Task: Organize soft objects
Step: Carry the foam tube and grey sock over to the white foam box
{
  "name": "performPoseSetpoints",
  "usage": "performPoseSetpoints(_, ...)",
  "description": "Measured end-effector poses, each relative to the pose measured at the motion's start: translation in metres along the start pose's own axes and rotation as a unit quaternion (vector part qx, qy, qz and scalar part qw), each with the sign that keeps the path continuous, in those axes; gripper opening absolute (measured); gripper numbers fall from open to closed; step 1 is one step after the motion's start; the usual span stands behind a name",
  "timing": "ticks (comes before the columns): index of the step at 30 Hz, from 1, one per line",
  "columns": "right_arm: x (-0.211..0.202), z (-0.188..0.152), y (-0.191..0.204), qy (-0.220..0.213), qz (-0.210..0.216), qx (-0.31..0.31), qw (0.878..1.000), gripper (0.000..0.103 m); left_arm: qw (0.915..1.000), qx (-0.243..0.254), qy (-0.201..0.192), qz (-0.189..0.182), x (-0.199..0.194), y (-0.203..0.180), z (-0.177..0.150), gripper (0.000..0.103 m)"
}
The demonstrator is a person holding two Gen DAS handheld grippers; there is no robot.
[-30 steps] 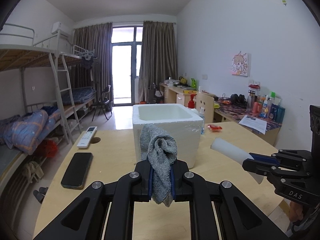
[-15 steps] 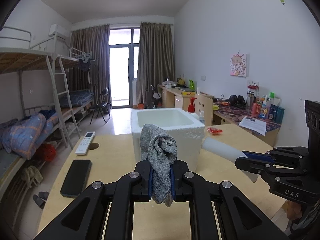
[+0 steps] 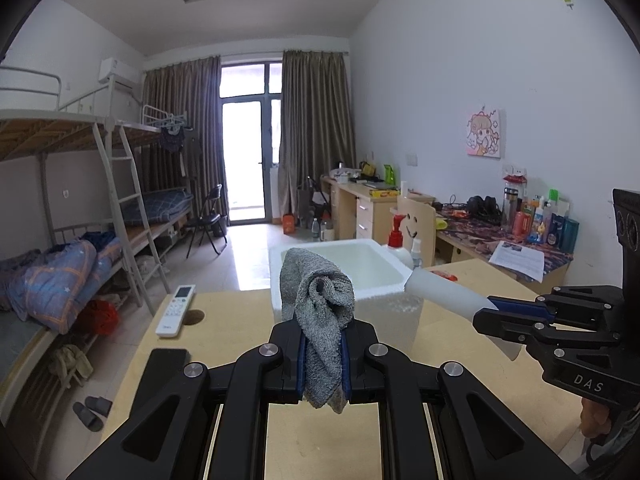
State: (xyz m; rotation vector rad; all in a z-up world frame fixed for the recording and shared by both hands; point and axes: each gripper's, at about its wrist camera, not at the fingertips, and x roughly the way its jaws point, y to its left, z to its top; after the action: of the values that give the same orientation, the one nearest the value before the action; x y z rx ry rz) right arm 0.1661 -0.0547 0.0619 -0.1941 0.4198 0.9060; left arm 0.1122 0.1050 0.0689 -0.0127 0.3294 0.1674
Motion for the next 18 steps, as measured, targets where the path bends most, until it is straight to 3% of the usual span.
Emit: performPoseSetpoints(18, 0.034, 0.041, -0.028, 0.008, -0.023, -0.003, 1.0, 0.016, 0.9998, -0.006, 0.006, 0.017, 0.045, 0.017, 0.032, 0.014)
